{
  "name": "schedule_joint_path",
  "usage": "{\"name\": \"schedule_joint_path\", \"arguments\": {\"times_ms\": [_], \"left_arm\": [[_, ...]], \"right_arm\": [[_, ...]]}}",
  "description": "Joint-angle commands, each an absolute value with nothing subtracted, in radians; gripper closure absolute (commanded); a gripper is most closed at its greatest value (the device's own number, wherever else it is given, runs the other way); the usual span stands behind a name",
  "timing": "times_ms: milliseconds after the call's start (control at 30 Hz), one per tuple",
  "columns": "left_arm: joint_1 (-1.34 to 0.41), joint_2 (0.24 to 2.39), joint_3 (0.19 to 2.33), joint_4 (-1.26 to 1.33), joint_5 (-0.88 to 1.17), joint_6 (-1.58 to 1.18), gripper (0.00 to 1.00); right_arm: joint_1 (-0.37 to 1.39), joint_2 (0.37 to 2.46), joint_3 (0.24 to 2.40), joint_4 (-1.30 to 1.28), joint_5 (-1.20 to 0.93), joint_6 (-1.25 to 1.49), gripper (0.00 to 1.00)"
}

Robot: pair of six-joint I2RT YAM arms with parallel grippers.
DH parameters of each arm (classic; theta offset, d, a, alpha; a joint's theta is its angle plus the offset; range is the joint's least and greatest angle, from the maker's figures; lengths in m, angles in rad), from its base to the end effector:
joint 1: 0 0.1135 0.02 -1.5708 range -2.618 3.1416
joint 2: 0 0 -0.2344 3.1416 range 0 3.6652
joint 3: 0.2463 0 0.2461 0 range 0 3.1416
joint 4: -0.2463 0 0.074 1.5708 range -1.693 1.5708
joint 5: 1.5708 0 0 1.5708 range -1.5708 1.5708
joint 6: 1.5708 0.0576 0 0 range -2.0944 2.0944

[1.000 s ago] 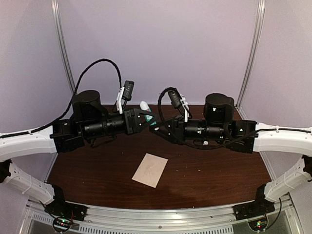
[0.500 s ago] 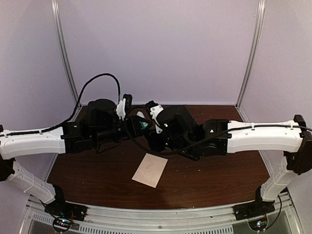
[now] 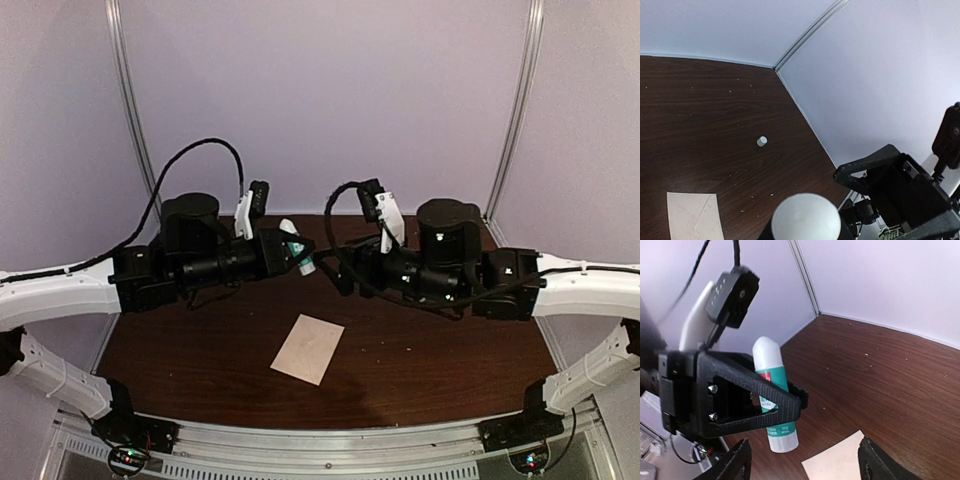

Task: Place the letter into the envelope and seal it
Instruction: Screw the solid glue into position.

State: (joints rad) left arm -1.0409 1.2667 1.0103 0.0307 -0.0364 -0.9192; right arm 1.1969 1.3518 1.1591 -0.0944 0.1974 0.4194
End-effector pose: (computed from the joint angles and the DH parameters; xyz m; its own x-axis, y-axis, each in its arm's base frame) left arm 0.1656 -0.2786 0.3052 -0.7400 -0.3088 -0.5976 0.4221 0.4784 -0.7700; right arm 0.1347 0.3123 0.3185 -0.4382 -0.0236 -0.8986 -0.7288 0.5944 0.3398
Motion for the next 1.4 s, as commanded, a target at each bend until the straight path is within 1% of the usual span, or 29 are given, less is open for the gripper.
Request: {"name": "schedule_joint_path", "arguments": {"times_ms": [0, 100, 200, 300, 400, 567, 800, 1033, 1167, 1367], "left_arm": [[-1.037, 1.201, 1.050, 0.082, 0.087, -0.844, 0.99], [-1.036, 1.171, 1.038, 0.146, 0.190, -0.787, 0.99], [-1.038, 1.163, 1.041, 0.198, 0.314, -0.738, 0.99], [-1.038, 1.161, 1.041, 0.264, 0.424, -0.715, 0.99], [-1.038, 1.169, 1.043, 0.326, 0.502, -0.715, 0.99], [-1.038, 1.198, 1.072, 0.344, 0.569, -0.706, 0.99], [-1.038, 1.218, 1.075, 0.367, 0.589, -0.716, 0.99], [-1.038, 1.225, 1.074, 0.366, 0.588, -0.718, 0.99], [-1.038, 1.220, 1.072, 0.352, 0.574, -0.710, 0.99], [-1.038, 1.197, 1.067, 0.270, 0.481, -0.673, 0.99]], "right_arm": [[1.126, 1.219, 1.038, 0.149, -0.137, 0.441, 0.19], [1.052, 1.170, 0.953, 0.284, -0.373, 0.492, 0.14], [0.981, 1.163, 0.895, 0.451, -0.598, 0.588, 0.13], [0.970, 1.200, 0.903, 0.566, -0.759, 0.659, 0.16], [0.988, 1.254, 0.968, 0.575, -0.858, 0.682, 0.23], [1.019, 1.307, 1.015, 0.581, -0.904, 0.683, 0.32], [1.030, 1.352, 1.012, 0.703, -0.958, 0.770, 0.53], [1.031, 1.371, 1.011, 0.707, -0.957, 0.778, 0.73], [1.027, 1.367, 1.011, 0.707, -0.945, 0.779, 0.80], [1.000, 1.326, 1.017, 0.636, -0.889, 0.758, 0.86]]}}
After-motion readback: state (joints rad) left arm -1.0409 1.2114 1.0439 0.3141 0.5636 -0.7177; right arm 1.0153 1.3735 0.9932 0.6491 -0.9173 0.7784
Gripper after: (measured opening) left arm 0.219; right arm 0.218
